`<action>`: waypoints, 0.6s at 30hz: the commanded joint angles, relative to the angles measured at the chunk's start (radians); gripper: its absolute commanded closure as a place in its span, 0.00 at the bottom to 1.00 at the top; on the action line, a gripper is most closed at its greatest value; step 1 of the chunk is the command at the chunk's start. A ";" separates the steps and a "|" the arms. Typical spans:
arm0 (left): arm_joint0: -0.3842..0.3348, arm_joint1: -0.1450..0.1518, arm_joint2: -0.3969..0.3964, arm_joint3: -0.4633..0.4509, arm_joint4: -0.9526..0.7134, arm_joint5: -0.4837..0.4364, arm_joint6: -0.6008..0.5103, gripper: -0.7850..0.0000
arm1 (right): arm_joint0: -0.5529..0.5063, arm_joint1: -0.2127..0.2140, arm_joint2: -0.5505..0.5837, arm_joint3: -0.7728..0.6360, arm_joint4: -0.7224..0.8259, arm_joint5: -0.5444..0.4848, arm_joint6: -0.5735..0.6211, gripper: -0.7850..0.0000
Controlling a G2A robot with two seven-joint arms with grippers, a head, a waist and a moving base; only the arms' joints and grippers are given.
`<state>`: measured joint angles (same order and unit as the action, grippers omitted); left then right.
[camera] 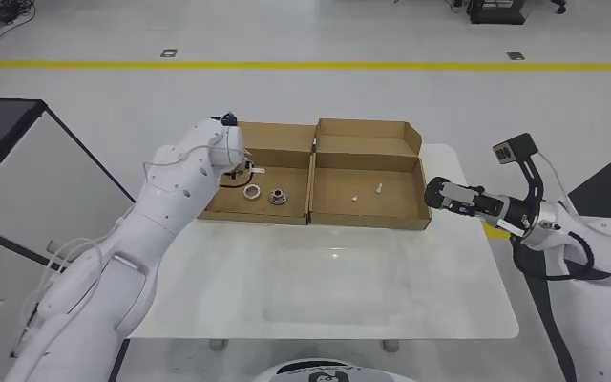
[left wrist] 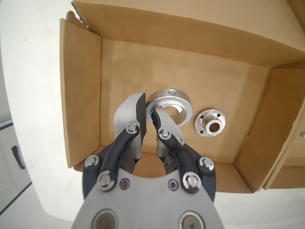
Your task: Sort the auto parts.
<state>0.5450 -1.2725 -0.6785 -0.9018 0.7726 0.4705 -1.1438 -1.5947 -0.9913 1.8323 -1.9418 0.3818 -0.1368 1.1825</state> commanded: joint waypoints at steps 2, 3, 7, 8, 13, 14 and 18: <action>-0.010 -0.015 0.015 0.046 0.008 0.004 0.007 1.00 | 0.000 0.000 0.000 0.000 0.000 0.000 0.000 0.00; -0.013 -0.020 0.019 0.063 0.009 0.007 0.008 1.00 | 0.000 0.000 0.000 0.000 0.000 0.000 0.000 0.00; -0.026 -0.037 0.031 0.121 0.018 0.007 0.014 1.00 | 0.000 0.000 0.000 0.000 0.000 0.000 0.000 0.00; -0.028 -0.041 0.034 0.133 0.020 0.006 0.017 1.00 | 0.000 0.000 0.000 0.000 0.000 0.000 0.000 0.00; -0.039 -0.059 0.041 0.189 0.020 -0.006 0.020 1.00 | 0.000 0.000 0.000 0.000 0.000 0.000 0.000 0.00; -0.040 -0.062 0.043 0.196 0.021 -0.009 0.022 1.00 | 0.000 0.000 0.000 0.000 0.000 0.000 0.000 0.00; -0.041 -0.076 0.048 0.231 0.021 -0.013 0.023 1.00 | 0.000 0.000 0.000 0.000 0.000 0.000 0.000 0.00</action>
<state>0.5038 -1.3452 -0.6314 -0.6800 0.7950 0.4566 -1.1201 -1.5947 -0.9913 1.8323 -1.9418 0.3818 -0.1368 1.1825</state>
